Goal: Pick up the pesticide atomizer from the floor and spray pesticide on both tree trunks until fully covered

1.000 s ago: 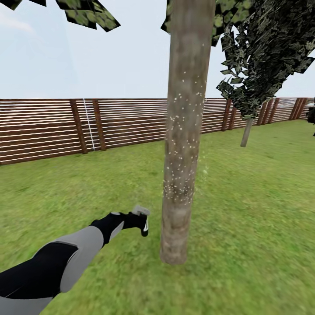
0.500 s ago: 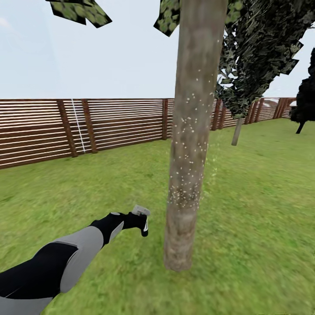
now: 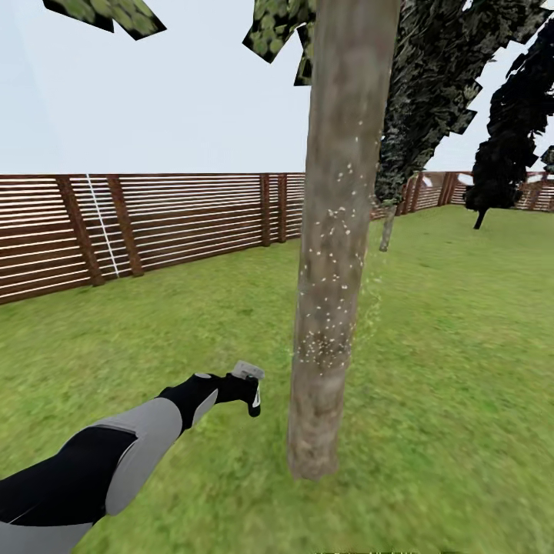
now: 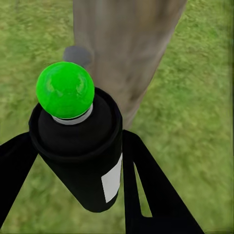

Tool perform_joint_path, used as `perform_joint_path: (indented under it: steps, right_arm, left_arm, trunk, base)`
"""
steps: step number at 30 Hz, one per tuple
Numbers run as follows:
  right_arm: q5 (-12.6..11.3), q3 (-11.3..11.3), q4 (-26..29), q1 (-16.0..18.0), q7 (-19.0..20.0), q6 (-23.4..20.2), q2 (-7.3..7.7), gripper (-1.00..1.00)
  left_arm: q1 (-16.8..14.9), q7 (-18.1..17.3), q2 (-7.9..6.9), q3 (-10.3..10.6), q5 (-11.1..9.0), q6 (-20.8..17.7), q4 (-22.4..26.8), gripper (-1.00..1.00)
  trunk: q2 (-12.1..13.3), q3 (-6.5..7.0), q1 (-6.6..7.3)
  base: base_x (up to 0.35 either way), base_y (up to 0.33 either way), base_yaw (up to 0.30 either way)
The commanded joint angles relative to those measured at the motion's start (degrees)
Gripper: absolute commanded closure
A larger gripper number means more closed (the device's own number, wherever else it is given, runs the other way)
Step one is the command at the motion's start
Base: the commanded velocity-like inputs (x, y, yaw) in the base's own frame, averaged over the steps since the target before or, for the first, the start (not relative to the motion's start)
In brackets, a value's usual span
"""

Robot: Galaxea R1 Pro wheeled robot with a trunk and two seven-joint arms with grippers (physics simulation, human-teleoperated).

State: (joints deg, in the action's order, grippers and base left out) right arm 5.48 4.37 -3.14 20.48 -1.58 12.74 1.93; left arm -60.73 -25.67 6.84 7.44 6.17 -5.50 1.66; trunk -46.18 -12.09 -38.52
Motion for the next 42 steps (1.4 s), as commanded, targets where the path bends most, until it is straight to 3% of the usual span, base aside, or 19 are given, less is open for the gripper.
perform_joint_path:
  steps: [1,23,34,42]
  right_arm:
    - [0.00,0.01,0.01,0.00,0.01,0.00,0.00,-1.00]
    - [-0.03,-0.01,0.02,0.00,0.00,0.00,0.00,-1.00]
    - [-0.03,0.00,0.00,0.00,0.06,0.00,0.00,-1.00]
    - [-0.03,-0.02,0.02,0.00,0.08,0.00,0.00,-1.00]
  left_arm:
    - [0.00,0.18,0.01,-0.05,0.07,0.05,0.01,1.00]
    - [0.00,0.18,0.01,-0.05,0.07,-0.04,-0.01,1.00]
    - [0.00,0.12,0.01,-0.12,0.07,-0.04,0.01,1.00]
    - [0.00,-0.25,0.10,-0.13,-0.02,-0.04,-0.08,1.00]
  trunk:
    - [0.00,0.00,0.00]
    - [0.00,0.00,0.00]
    - [0.00,0.00,0.00]
    - [0.00,0.00,0.00]
  base:
    - [0.043,0.350,-0.292]
    - [0.033,0.350,-0.290]
    - [0.160,0.342,-0.127]
    - [-0.089,0.324,-0.179]
